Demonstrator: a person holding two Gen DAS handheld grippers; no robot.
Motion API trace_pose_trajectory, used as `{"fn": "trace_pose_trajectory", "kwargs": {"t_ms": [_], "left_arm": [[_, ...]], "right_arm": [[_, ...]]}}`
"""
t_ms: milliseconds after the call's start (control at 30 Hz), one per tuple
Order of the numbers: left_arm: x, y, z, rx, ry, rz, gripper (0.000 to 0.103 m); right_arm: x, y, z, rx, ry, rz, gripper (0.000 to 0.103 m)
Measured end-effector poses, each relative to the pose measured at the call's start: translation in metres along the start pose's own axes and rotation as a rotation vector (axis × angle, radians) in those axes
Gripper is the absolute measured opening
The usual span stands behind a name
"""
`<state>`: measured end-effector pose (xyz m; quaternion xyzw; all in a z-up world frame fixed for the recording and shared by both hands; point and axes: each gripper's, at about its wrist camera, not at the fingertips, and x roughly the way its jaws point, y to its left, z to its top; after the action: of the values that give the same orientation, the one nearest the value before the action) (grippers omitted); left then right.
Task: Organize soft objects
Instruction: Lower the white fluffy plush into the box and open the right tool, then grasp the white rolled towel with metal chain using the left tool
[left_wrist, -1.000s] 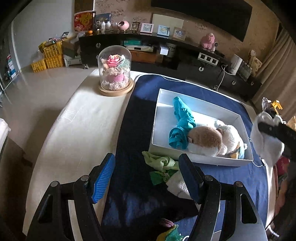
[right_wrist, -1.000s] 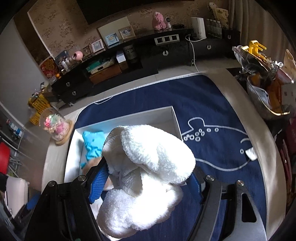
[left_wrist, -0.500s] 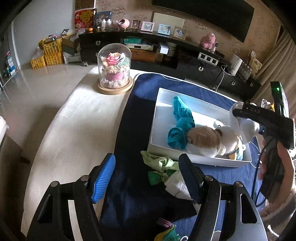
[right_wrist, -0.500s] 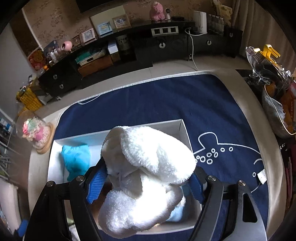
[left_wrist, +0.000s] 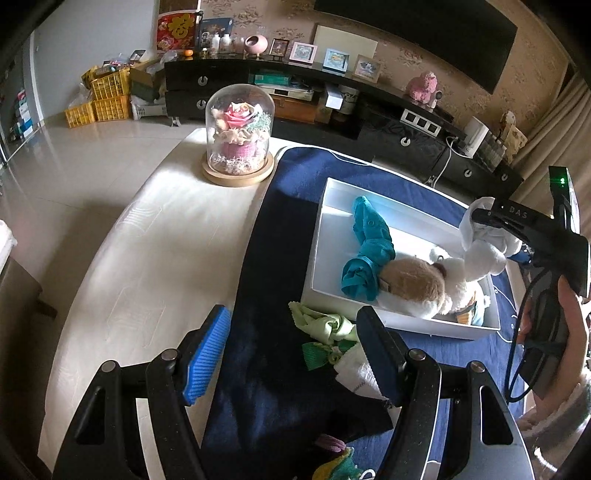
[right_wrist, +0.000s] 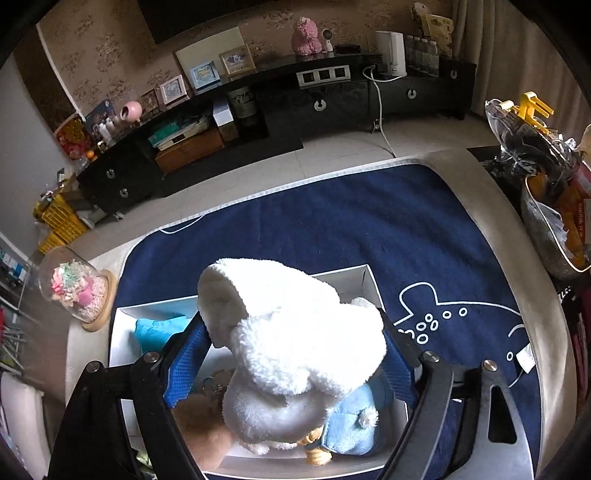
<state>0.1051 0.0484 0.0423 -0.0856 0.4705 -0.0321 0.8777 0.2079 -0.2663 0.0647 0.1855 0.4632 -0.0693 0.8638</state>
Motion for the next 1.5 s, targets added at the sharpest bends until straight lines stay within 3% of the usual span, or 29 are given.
{"fn": "trace_pose_trajectory", "kwargs": {"t_ms": [133,233,500,733,833,933,1033,1167,1333,1500], "left_arm": [[0.000,-0.001,0.000,0.005,0.000,0.000,0.071],[-0.001,-0.001,0.000,0.004,0.000,-0.003,0.071],[-0.001,0.005,0.003,0.004,0.003,0.000,0.071],[0.000,0.018,0.006,0.018,0.037,0.000,0.071],[0.005,0.016,0.001,0.042,0.084,-0.046,0.071],[0.013,0.002,-0.010,0.088,0.163,-0.129,0.071],[0.022,-0.022,-0.024,0.145,0.227,-0.184,0.071],[0.040,-0.048,-0.038,0.146,0.311,-0.248,0.071],[0.061,-0.072,-0.048,0.134,0.388,-0.234,0.071],[0.077,-0.096,-0.051,0.143,0.410,-0.208,0.071]], "right_arm": [[0.007,-0.006,-0.003,0.003,0.062,-0.004,0.103],[0.007,-0.014,-0.006,0.028,0.090,0.043,0.103],[-0.054,-0.020,-0.023,0.022,-0.063,0.075,0.103],[-0.112,-0.026,-0.081,-0.057,-0.108,0.091,0.103],[-0.123,-0.036,-0.107,-0.053,-0.099,0.098,0.103],[-0.127,-0.043,-0.125,-0.068,-0.112,0.050,0.103],[-0.120,-0.048,-0.126,-0.073,-0.093,0.041,0.103],[-0.118,-0.058,-0.126,-0.032,-0.078,0.087,0.103],[-0.119,-0.058,-0.127,-0.043,-0.081,0.099,0.103],[-0.115,-0.059,-0.127,-0.041,-0.062,0.124,0.103]]}}
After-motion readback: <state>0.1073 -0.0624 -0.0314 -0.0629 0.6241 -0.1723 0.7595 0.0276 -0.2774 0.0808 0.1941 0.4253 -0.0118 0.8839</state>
